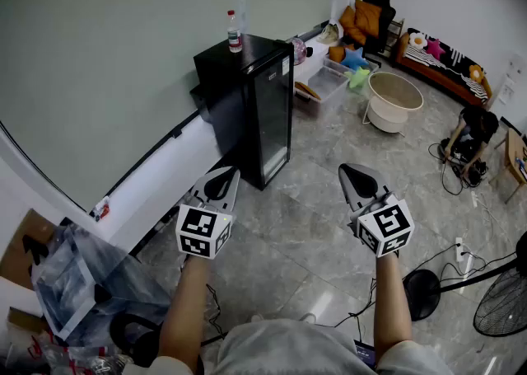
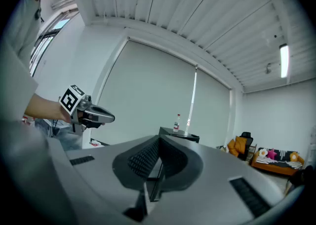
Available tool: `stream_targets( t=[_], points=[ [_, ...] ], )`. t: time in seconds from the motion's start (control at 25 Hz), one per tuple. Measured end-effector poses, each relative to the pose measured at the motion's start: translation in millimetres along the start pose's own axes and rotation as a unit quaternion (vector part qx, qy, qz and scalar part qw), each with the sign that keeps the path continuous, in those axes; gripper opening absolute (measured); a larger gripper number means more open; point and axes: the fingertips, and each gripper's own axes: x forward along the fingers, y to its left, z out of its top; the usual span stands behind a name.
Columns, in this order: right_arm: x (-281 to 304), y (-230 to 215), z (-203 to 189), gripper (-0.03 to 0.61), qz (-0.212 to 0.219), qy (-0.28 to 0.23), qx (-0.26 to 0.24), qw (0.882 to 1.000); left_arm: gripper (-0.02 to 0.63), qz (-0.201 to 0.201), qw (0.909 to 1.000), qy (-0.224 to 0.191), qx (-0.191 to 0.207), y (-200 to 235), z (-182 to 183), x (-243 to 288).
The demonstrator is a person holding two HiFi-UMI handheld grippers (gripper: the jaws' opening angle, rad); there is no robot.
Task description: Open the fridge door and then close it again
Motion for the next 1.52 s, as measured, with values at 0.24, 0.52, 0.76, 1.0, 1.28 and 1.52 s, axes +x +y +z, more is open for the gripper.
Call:
stream_targets(
  t=[0.24,0.52,0.76,1.0,1.28,1.52],
  points=[
    [-5.3,-4.4,1.2,-0.003,-0.004,-0.013,0.008,1.0,0.009,0.008,0.9997,-0.019,-0.012,-0.6,2.2,-1.6],
    [-4.2,-2.0,-3.7,-0.002,0.001,-0.002,0.007,1.0,0.011,-0.011,0.9997,-0.017,-0.008,-5.5,1.8,-2.1],
    [-2.8,3.3,-2.4,0.054,0.02,-0.013,0.027,0.999,0.064,-0.031,0.9995,-0.003,-0.006,-8.6,-3.2,2.5],
    [-1.6,4.8,-8.4,0.156,0.035,-0.017,0.05,0.998,0.107,-0.039,0.9991,0.015,-0.008,-15.1,-12.0,6.0],
    [-10.5,-10.6,-20.5,0.155,0.033,-0.007,0.081,0.996,0.107,-0.038,0.9985,0.037,-0.015,-26.3,-22.6,12.7],
    [-14.3,-36.1,-20.0,0.14,0.042,-0.021,0.092,0.995,0.107,-0.031,0.9987,0.04,-0.014,-40.9,-16.1,30.8]
  ],
)
